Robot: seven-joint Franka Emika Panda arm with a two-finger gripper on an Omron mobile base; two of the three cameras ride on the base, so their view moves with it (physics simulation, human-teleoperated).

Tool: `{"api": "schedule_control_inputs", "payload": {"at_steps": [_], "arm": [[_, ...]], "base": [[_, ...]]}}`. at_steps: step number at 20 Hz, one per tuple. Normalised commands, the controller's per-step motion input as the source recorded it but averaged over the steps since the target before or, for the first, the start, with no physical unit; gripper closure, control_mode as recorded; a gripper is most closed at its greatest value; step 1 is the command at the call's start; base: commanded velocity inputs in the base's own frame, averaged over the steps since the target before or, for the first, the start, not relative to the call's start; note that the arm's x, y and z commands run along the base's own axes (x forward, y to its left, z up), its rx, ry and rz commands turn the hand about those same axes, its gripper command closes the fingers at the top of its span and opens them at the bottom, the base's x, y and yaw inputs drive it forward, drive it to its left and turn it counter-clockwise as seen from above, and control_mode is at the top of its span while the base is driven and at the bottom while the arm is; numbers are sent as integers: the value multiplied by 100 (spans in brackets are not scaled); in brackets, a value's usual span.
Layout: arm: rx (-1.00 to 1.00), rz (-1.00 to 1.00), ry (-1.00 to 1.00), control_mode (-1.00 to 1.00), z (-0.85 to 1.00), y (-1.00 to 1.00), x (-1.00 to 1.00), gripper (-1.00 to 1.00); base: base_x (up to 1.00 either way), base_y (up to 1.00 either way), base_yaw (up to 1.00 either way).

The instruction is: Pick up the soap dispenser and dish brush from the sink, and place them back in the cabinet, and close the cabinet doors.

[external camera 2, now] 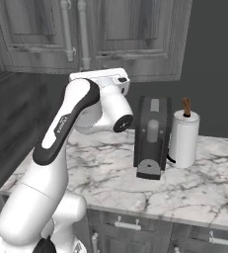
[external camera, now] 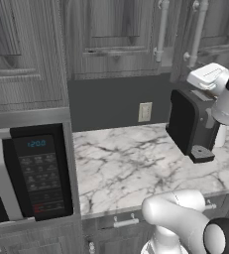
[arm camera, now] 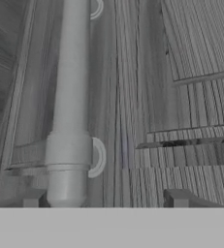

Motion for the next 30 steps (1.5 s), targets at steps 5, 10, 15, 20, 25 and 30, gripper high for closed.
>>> {"api": "schedule_control_inputs", "payload": {"at_steps": [5,10,15,20,25,30], "arm": [[0,-6,0,-100,-20,20,48,-100],[0,-6,0,-100,-7,16,54,-100],[0,-7,0,-100,-1,10,52,-100],[0,-2,0,-100,0,0,44,-100],[0,0,0,-100,0,0,30,-100],[0,0,3,-100,0,0,4,-100]], "base": [[0,0,0],[0,0,0],[0,0,0],[0,0,0],[0,0,0],[0,0,0]]}}
